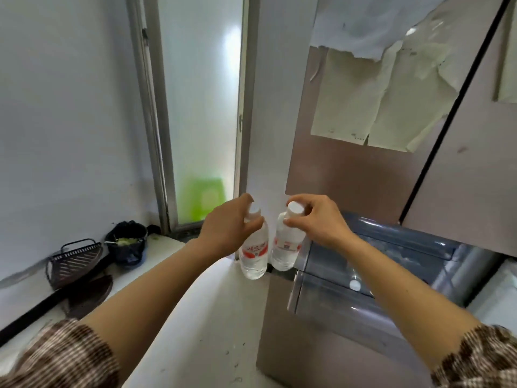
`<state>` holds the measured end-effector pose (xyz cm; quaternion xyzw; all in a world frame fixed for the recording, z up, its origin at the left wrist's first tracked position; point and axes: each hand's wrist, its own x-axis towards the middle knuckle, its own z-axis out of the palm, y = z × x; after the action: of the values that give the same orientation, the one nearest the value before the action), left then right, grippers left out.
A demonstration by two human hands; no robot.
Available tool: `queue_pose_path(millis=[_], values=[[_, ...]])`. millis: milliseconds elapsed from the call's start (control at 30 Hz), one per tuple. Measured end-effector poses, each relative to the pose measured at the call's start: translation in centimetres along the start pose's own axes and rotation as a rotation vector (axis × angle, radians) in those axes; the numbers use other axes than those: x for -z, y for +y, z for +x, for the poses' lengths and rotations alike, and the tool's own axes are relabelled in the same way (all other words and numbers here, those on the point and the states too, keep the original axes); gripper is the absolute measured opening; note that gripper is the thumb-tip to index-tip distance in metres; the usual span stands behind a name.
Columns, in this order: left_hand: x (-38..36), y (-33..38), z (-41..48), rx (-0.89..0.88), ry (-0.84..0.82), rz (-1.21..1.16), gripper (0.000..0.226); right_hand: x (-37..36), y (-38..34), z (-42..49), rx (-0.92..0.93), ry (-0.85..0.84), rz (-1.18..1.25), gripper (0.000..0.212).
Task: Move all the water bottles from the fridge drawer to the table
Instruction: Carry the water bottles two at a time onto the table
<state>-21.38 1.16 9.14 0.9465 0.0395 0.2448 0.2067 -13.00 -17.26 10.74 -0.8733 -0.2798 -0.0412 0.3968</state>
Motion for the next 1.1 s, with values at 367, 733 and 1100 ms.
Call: queue_pose_path(millis=[367,733,1100], values=[[10.1,-14.8,-17.3,0.376,-0.045,0.187,0.029,-19.7,-12.7,-5.0,0.207,-0.440,-0.012,0.035],[20.2,-28.2,-30.3,0.791,0.033,0.294,0.019,-38.6,-27.4,-7.3,0.573,-0.747,-0.026,0.031],[31.7,-44.2,-38.4,1.010,0.015,0.381,0.022,-57.4,-43.6,-7.1,0.842,-0.956,-0.084,0.030]])
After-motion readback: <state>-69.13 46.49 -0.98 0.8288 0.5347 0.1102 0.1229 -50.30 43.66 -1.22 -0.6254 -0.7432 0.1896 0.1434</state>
